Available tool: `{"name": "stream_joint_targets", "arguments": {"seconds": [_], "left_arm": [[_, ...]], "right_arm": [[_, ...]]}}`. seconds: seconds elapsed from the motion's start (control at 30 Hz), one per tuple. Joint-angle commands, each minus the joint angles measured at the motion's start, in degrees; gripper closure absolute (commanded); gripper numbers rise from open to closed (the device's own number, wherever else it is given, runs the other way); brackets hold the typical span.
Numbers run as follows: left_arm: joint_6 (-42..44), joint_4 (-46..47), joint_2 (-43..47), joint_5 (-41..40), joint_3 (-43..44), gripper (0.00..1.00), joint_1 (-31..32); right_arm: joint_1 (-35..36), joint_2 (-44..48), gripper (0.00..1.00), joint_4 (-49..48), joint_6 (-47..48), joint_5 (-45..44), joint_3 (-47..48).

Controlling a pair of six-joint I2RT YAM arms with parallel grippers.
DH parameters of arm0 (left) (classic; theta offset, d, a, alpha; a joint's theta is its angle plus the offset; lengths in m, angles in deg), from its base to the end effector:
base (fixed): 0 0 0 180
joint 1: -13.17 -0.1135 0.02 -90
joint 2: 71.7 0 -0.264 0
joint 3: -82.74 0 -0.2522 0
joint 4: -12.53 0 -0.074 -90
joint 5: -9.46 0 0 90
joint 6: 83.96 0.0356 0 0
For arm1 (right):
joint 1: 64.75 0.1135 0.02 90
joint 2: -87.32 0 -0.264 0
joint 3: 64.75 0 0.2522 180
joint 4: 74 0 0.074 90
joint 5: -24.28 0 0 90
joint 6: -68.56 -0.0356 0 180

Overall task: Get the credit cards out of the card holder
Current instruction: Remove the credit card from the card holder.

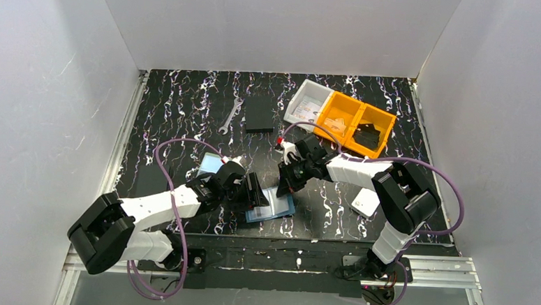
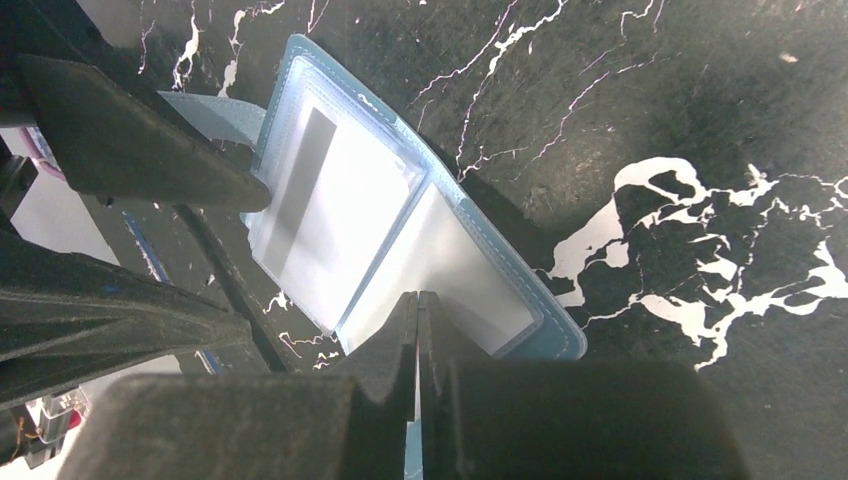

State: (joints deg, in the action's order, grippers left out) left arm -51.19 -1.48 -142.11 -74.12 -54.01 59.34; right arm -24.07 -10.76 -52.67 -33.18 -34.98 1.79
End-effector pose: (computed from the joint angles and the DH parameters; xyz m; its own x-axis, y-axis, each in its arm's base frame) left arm 0.1621 -0.1746 0.1751 -0.8986 -0.2706 -0.3456 0.0362 0.7389 -0.6728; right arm 0.2423 0.2323 0.1596 -0.7536 -0.4171 -0.5081 -0.6546 0.5470 0.5218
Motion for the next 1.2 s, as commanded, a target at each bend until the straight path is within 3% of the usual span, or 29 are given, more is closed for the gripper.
{"name": "stream_joint_targets", "arguments": {"seconds": [0.0, 0.4, 0.57, 0.93, 1.17], "left_arm": [[-0.55, 1.26, -0.99, 1.24, -0.62, 0.39, -0.29], [-2.11, 4.79, -0.52, 2.79, -1.1, 0.37, -0.85], [-5.28, 12.32, -2.09, 5.79, -2.99, 0.35, -1.92], [-7.46, 17.04, -1.13, 5.97, -5.28, 0.33, -3.07], [-3.76, 14.8, 4.1, 8.12, -6.79, 0.28, -9.46]], "right_arm": [[0.36, -1.37, 0.94, 0.51, 1.01, -0.16, 2.2], [0.89, -2.07, 0.9, 0.69, 1.09, 0.39, 2.3], [0.89, -2.02, 0.87, 0.88, 1.11, 0.37, 2.2], [0.84, -1.5, 0.84, 1.05, 1.1, 0.76, 2.3], [0.89, 0.25, 0.78, 0.94, 2.91, 2.68, 2.0]]}}
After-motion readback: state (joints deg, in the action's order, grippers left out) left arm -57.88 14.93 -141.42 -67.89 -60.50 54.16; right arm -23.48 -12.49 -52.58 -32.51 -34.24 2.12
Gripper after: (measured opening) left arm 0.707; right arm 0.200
